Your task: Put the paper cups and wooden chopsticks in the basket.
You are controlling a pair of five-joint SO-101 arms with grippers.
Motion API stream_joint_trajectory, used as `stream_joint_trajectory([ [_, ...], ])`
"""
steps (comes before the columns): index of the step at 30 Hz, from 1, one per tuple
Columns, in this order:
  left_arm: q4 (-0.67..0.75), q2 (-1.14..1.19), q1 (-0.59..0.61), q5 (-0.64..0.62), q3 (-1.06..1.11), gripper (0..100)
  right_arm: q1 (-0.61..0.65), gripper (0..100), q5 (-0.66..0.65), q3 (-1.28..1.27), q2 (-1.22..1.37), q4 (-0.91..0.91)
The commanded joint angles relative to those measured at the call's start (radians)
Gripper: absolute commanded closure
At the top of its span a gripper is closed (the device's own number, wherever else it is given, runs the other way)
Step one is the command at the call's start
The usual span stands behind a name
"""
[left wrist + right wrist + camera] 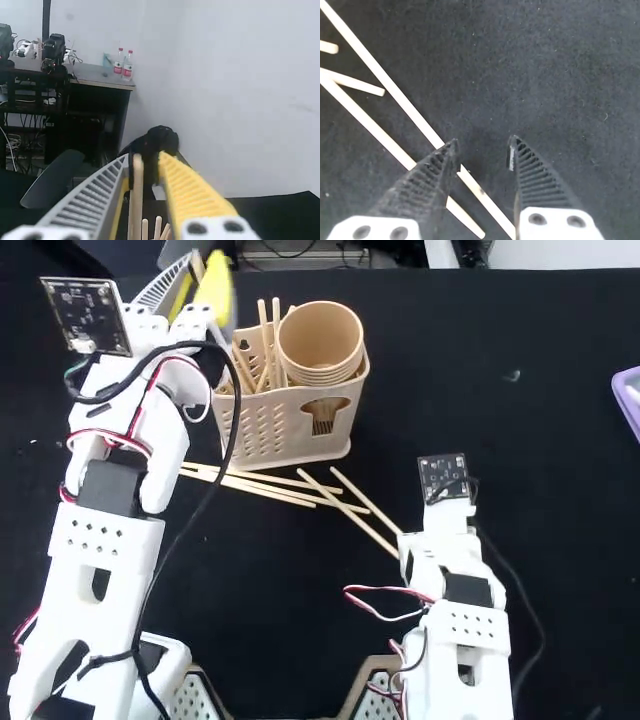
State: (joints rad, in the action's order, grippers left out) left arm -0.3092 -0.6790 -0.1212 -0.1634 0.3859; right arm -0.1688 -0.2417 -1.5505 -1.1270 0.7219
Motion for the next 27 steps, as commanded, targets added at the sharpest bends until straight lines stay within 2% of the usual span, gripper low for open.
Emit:
stream_joint_trajectory([
  [1, -0.123, -0.009, -0.008, -0.003, -0.044, 74, -0.018, 83.9, 0.003, 0.004, -0.022, -0.021],
  [9, -0.293, -0.011, 0.004, -0.043, -0.191, 79, -0.018, 83.8, 0.003, 0.002, -0.022, -0.021],
  [13, -0.552, -0.052, 0.093, -0.043, -0.372, 82, -0.018, 83.8, 0.003, 0.002, -0.022, -0.021],
  [17, -0.899, -0.091, 0.231, -0.034, -0.427, 85, -0.025, 83.6, 0.003, 0.007, -0.022, -0.012],
  [21, -1.177, -0.1, 0.43, -0.032, -0.288, 84, -0.025, 83.5, 0.003, 0.065, -0.022, 0.037],
  [24, -1.186, -0.107, 0.539, -0.032, -0.061, 84, -0.003, 83.5, -0.025, 0.185, -0.022, 0.212],
  [27, -1.088, -0.098, 0.602, -0.032, 0.185, 84, 0.098, 83.5, -0.17, 0.266, -0.015, 0.356],
])
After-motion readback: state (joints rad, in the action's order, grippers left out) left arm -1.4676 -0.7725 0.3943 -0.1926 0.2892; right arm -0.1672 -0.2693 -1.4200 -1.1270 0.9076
